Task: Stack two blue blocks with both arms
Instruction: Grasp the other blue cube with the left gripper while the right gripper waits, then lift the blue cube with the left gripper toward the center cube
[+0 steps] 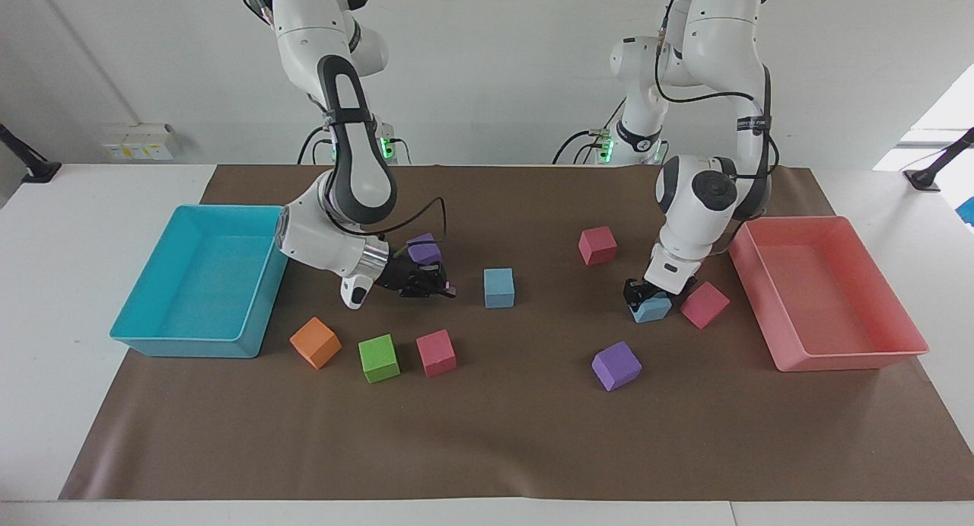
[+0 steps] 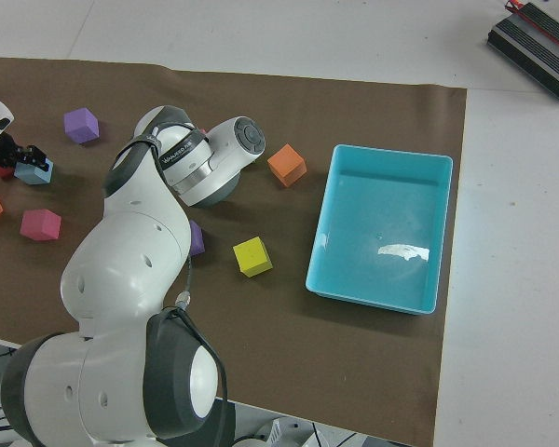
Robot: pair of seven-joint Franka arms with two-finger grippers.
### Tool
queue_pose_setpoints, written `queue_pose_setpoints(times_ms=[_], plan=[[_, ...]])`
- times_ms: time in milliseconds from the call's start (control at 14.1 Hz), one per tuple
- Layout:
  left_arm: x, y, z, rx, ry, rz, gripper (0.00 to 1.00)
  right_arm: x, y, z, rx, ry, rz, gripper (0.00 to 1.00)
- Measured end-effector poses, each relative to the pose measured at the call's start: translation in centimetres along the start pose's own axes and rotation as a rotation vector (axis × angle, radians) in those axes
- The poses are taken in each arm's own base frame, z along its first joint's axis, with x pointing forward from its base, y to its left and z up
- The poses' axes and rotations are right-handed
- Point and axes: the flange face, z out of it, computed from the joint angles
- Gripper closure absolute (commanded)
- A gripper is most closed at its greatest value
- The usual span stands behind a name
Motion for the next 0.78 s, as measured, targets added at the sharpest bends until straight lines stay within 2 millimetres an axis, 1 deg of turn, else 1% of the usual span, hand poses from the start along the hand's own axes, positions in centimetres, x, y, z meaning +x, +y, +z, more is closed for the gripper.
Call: queue_pose_setpoints(times_ms=[213, 426, 568, 782], plan=[[0.0, 0.0, 0.0, 0.0, 0.0, -0.01, 1.0, -0.3, 0.3, 1.3, 0.011, 0.02, 0.011, 1.0], [0.0, 0.2, 0.0, -0.001, 0.001, -0.008, 1.0, -0.7, 0.8, 1.8, 0.055, 0.037, 0.038, 1.0], [-0.1, 1.1, -0.5, -0.006, 0.01, 0.007, 1.0, -1.3, 1.7, 2.5, 0.097, 0.056, 0.045, 1.0], [-0.2, 3.3, -2.7, -0.01, 0.015, 0.042, 1.0, -1.5, 2.0, 2.9, 0.1, 0.056, 0.045, 1.0]])
